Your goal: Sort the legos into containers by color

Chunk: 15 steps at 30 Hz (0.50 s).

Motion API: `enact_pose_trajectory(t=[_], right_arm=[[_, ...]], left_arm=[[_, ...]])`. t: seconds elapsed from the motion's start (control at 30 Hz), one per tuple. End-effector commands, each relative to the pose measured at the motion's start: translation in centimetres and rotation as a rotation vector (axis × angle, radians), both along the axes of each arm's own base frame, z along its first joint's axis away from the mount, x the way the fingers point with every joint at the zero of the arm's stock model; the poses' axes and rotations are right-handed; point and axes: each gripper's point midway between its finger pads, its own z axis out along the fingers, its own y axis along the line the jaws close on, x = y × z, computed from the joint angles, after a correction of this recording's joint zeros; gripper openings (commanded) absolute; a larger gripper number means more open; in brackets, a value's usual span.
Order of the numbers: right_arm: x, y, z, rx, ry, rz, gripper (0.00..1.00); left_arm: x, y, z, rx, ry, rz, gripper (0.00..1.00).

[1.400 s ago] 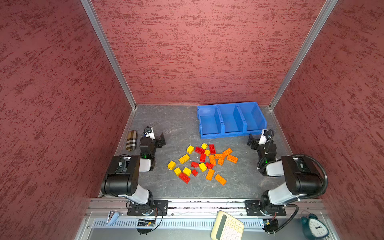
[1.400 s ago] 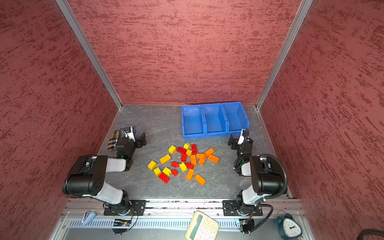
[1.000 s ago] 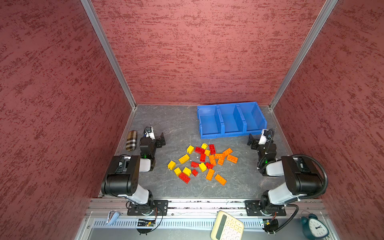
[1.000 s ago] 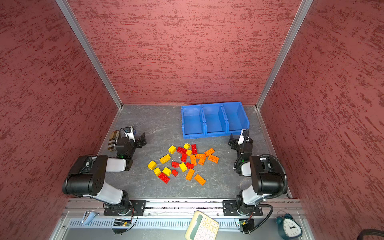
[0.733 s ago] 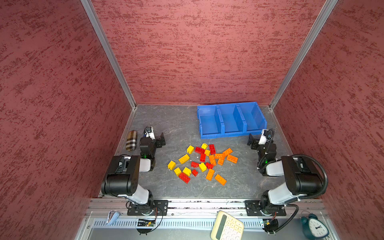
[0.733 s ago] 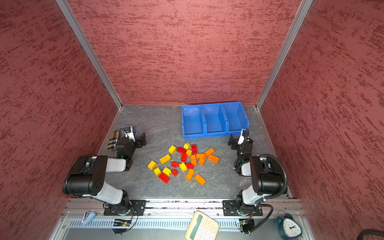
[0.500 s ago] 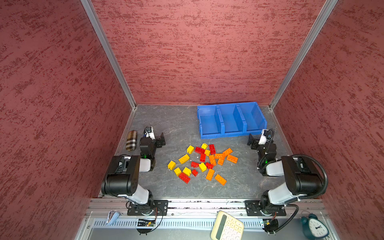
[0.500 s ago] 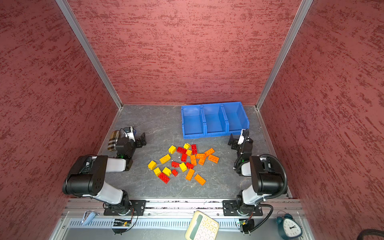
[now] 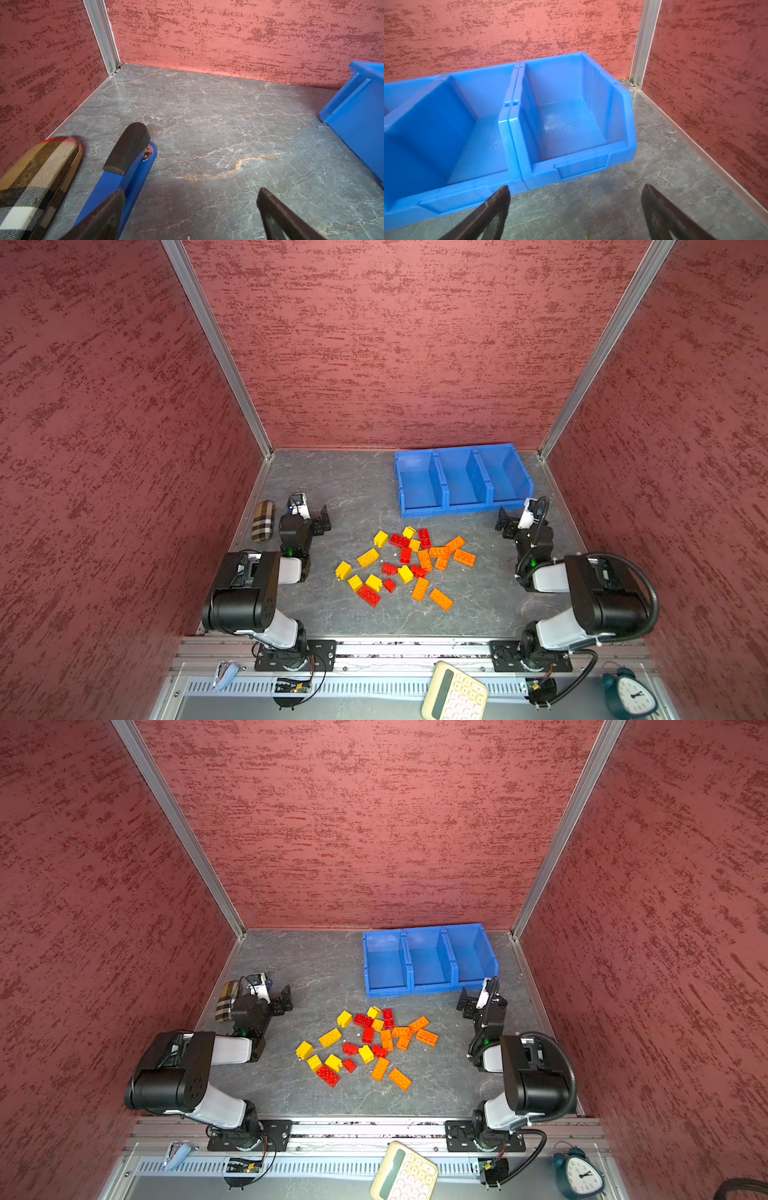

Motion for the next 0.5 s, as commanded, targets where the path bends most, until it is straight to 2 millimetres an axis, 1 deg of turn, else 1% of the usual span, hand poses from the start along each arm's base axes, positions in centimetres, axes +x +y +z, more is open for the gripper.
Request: enact_pose_trajectory(t=[0.0, 0.1, 0.13, 0.2, 0.27, 0.33, 0.37, 0.4, 0.47], right_arm=[[1.4, 0.0, 4.0, 0.004, 0.001, -0.004, 0.99], [2.2, 1.3, 6.4, 0.087, 0.006, 0.06, 0.99], [2.6, 2.1, 6.9, 0.118, 0.011, 0.105, 0.99], [3.3, 3.4, 7.1, 0.194, 0.038, 0.163, 0.99], [4.4, 5.1, 6.5, 0.277, 0.101, 0.237, 0.99], [5.4, 6.8, 5.5, 0.32, 0.189, 0.303, 0.99], [5.9, 7.5, 4.5, 0.324, 0.252, 0.32, 0.99], [6.3, 7.8, 3.8, 0.317, 0.295, 0.32, 0.99], [7.3, 7.4, 2.2, 0.27, 0.375, 0.267, 0.99]], left_arm=[[0.5, -0.2, 3.5, 0.001, -0.03, -0.003, 1.0], [0.3, -0.1, 6.5, -0.012, -0.023, 0.041, 0.99], [0.1, -0.1, 7.2, -0.031, -0.001, 0.064, 0.99], [-0.2, -0.4, 8.9, -0.062, 0.007, 0.12, 0.99], [-0.4, -1.5, 10.0, -0.093, 0.02, 0.12, 0.99], [-0.5, -2.6, 10.4, -0.153, 0.028, 0.094, 0.99], [-0.5, -3.2, 10.5, -0.19, 0.035, 0.074, 0.99], [-0.4, -3.6, 10.5, -0.219, 0.042, 0.065, 0.99], [-0.4, -4.4, 10.4, -0.265, 0.071, 0.041, 0.99]])
